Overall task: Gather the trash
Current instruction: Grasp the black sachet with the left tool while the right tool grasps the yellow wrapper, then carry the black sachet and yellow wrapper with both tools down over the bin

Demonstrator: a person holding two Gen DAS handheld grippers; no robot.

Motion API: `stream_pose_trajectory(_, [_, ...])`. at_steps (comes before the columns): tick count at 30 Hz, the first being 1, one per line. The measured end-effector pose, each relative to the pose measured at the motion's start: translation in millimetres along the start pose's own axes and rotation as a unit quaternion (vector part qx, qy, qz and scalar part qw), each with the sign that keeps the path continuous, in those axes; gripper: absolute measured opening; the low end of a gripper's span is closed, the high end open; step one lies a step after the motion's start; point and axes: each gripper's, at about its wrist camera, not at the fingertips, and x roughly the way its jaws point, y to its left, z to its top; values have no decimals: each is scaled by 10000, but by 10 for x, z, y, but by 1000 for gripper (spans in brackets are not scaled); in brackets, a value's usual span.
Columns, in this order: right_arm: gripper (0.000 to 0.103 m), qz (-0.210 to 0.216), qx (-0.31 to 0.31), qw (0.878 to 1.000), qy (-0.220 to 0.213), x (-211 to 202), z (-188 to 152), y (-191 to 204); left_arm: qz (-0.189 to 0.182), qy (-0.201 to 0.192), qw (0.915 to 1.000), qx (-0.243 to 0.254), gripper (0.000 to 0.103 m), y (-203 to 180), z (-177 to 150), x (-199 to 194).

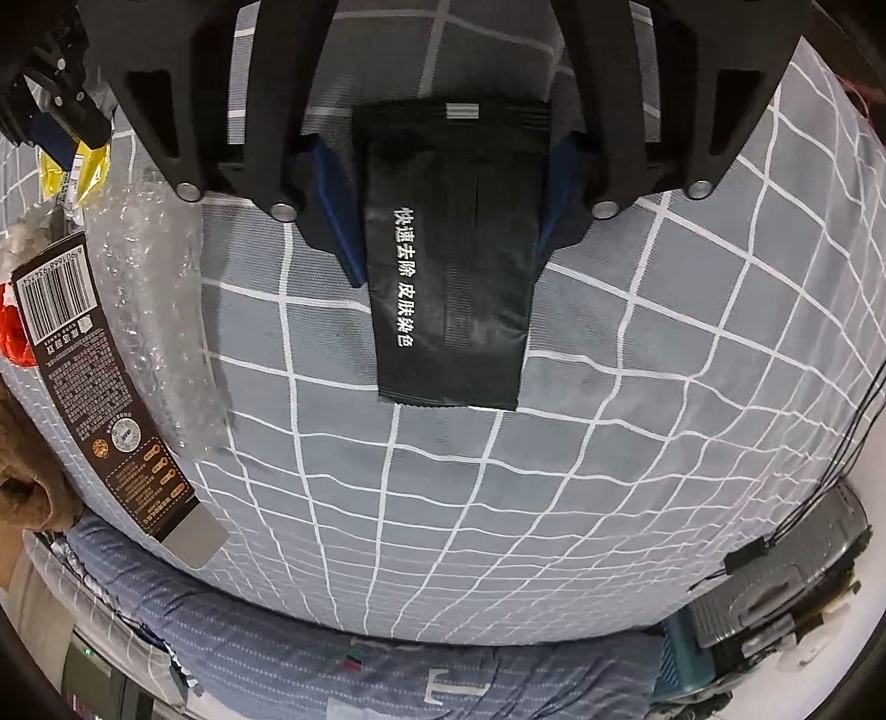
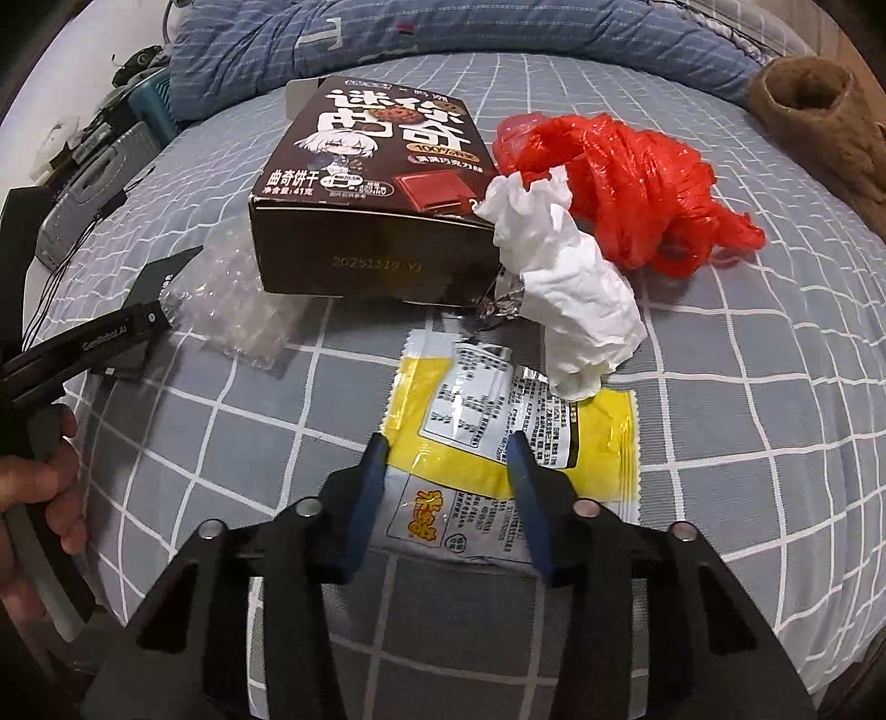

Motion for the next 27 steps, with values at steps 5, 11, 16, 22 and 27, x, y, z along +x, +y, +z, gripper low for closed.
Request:
stream_pose_trajectory(5, [19,-3,54,10000,-34,-14,4,-45,58,-44,9999,85,51,-23,2,5])
stream_pose_trajectory(11, [18,123,90,9997,-183,-184,17,-120,-20,-89,10000,25,42,-1,20,-100])
stream_pose_trajectory(16, [18,181,51,9994,-304,-383,-17,-155,-139,-203,9997,-28,41,44,39,-231])
stream_pose_trajectory(22, [18,102,-62,9994,-327,-498,-91,-113,-216,-297,9993,33,41,-2,7,-393])
stream_pose_trajectory(27, [18,134,-120,9993,-329,-566,-167,-94,-296,-350,9989,104,41,-62,-93,-529])
